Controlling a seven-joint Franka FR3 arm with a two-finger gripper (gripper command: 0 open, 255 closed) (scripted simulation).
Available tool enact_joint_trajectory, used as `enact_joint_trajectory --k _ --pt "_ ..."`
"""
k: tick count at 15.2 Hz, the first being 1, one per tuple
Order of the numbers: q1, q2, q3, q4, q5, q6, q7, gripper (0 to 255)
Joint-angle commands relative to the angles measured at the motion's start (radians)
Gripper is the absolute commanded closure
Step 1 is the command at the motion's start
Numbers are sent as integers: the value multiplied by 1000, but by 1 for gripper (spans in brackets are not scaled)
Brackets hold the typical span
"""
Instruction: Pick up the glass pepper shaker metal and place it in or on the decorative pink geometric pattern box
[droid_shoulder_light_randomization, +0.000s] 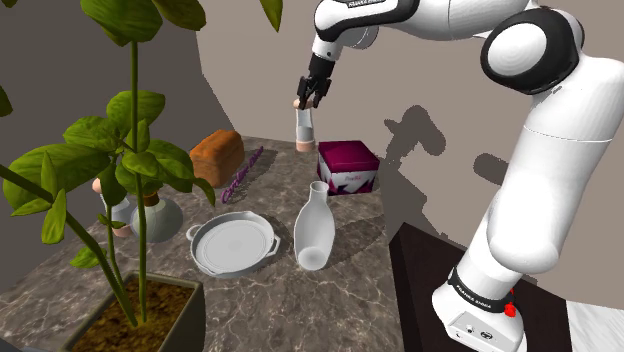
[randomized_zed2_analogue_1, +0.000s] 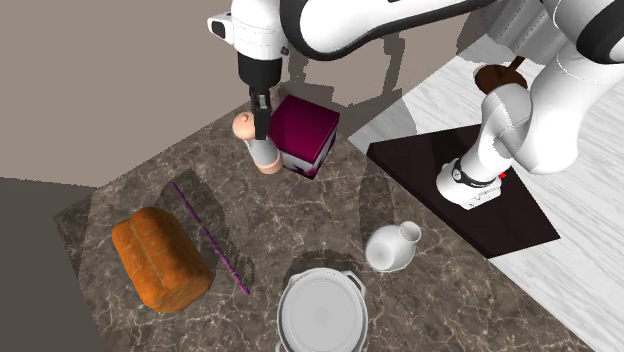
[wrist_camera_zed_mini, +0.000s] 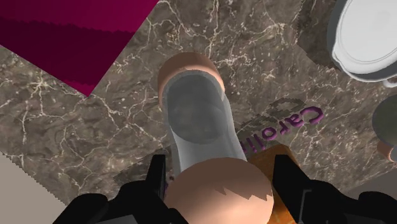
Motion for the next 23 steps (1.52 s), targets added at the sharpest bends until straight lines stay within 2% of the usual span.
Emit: enact_joint_trajectory --k 1,10,16,23 --pt "-1 3 -1 32 -1 -29 5 255" --pt "-7 20 -4 174 -3 -153 22 255" --pt "-58 -91 -49 107 -11 -211 -69 255" --pt "-121 -177 -116 95 -20 -306 -184 255"
